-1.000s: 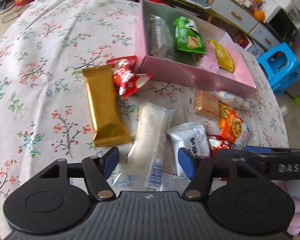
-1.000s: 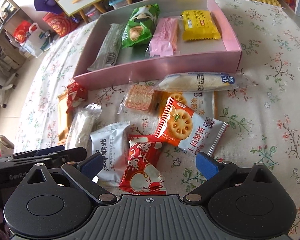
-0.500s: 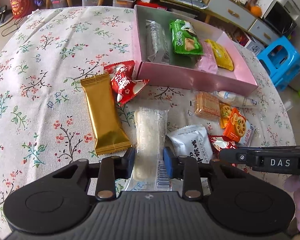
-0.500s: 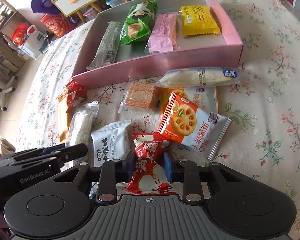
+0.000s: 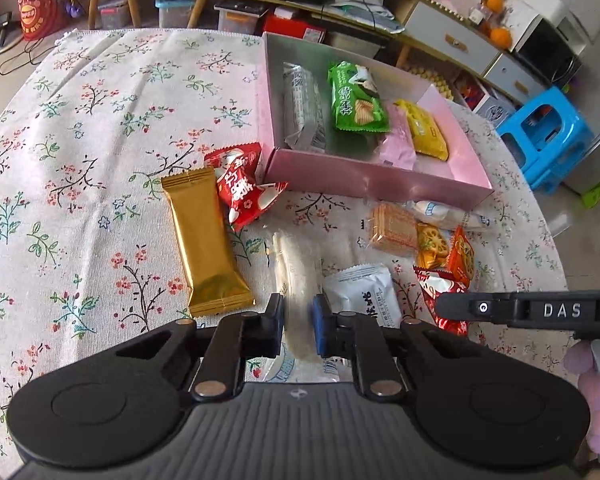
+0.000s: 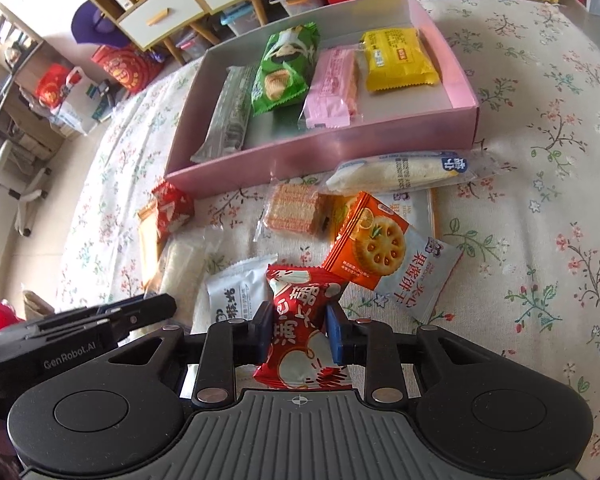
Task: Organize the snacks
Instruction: 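Lift the bread and candy packet and carry both toward the pink box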
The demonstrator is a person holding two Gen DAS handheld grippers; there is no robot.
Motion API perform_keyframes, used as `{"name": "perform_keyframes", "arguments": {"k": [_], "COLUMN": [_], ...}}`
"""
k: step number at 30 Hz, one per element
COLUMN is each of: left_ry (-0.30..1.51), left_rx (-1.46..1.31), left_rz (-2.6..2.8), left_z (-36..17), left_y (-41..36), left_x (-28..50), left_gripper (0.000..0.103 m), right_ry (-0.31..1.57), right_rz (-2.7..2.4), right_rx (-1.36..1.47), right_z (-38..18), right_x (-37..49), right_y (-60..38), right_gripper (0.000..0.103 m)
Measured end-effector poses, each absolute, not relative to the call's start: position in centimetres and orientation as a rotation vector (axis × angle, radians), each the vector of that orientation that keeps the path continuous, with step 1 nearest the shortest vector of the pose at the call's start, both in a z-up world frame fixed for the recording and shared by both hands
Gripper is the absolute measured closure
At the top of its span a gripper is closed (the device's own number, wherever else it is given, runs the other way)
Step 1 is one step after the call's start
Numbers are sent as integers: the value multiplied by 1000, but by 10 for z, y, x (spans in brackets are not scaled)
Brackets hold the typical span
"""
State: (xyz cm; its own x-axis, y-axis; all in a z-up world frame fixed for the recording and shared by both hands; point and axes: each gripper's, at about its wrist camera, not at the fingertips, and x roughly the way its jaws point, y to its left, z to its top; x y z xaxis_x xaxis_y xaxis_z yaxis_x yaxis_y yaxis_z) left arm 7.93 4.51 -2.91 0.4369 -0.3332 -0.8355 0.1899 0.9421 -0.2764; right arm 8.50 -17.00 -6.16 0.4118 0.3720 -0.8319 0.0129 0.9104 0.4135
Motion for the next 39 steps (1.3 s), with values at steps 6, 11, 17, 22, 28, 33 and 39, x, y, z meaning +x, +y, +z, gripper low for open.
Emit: {"name": "perform_keyframes", "arguments": {"k": [6,11,17,22,28,33,39], "left_ry": [1066,1044,1016,976,927,882,867], "left_rx": [-152,-175,-221,-265,-350,-408,-373], "left_rz": [-340,-355,-365,-363,-356,-343,-328], "left_z": [-26,-17,-7,2,10,19,20], "left_y": [44,43,43,42,43,37,14], "left_x": [77,73,71,75,88,106,141], "left_gripper": [92,94,94,95,95,95,95], "right_ry": [1107,1083,1042,996,936,881,820], "right_rz": [230,231,224,201,157,105,49], "right_rx": [438,481,573,671,755,822,883], "right_z": [-54,-46,-37,-31,-31,-36,-48], "right_x": [86,86,89,97,113,129,152], "right_y": [-180,-189,-204,-222,-238,-246,-256], "right_gripper": [76,76,76,76,76,76,76]}}
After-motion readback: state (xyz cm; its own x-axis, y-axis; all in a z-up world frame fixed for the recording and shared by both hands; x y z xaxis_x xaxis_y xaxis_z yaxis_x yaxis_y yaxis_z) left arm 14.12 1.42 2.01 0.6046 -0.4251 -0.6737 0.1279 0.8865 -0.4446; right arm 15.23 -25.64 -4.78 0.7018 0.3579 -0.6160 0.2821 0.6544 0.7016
